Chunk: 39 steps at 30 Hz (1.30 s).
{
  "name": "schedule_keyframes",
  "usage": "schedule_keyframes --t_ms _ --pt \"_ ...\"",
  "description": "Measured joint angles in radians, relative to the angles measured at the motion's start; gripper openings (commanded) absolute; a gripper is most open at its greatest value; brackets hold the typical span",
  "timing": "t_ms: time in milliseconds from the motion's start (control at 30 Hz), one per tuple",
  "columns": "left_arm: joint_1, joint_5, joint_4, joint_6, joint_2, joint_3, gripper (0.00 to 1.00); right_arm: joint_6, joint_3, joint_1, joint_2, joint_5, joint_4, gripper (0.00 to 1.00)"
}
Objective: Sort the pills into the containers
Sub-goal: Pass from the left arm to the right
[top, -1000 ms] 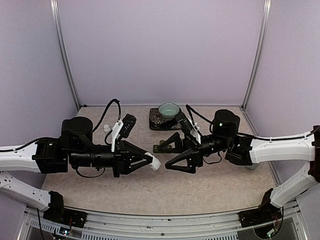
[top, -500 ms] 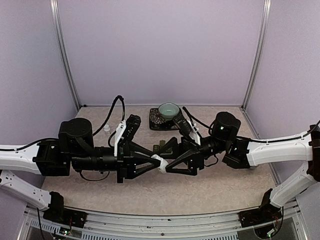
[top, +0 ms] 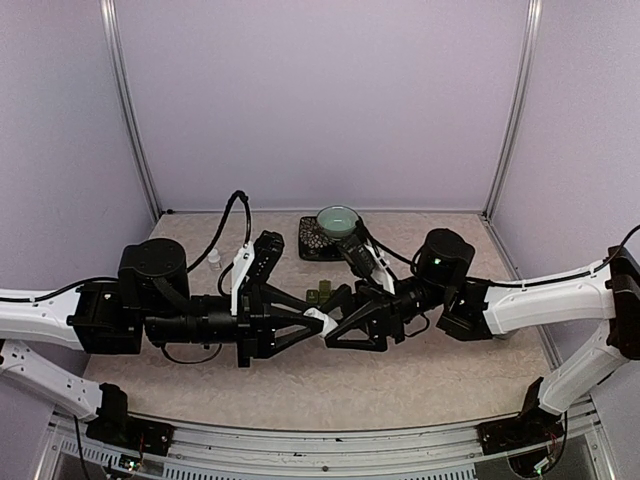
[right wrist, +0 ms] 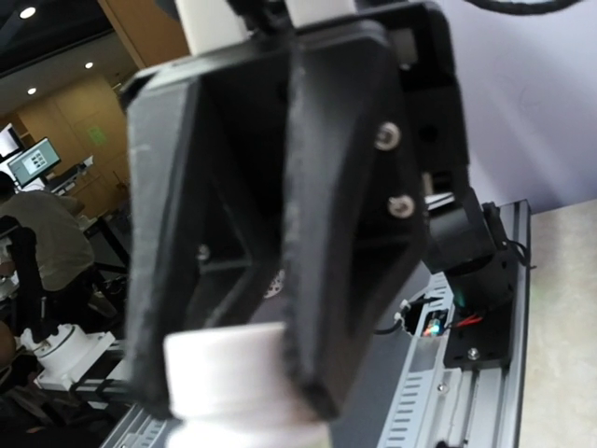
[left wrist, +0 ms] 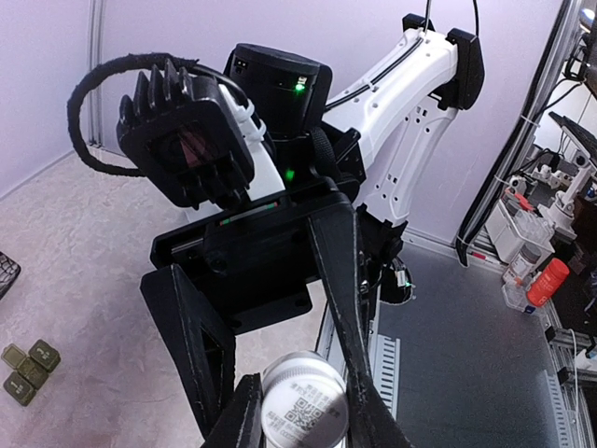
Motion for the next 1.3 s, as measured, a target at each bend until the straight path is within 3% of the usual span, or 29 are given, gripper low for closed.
schedule_keyframes --t_ms 267,500,833,1300 --pt "0.000 -0.008 0.000 0.005 0.000 0.000 0.15 -0.010 -0.003 0.000 -0.005 -0.002 0.006 0.58" --pt "0.000 -0.008 -0.001 0.007 -0.002 0.000 0.15 -0.008 -0.003 0.001 -0.005 -0.003 0.007 0.48" --pt "0.000 -0.008 -0.009 0.007 -0.006 0.000 0.15 -0.005 -0.003 0.001 -0.005 -0.004 0.007 0.52" --pt "0.000 -0.007 -0.009 0.005 -0.008 0.000 0.16 0.023 -0.003 0.001 -0.005 -0.023 0.036 0.23"
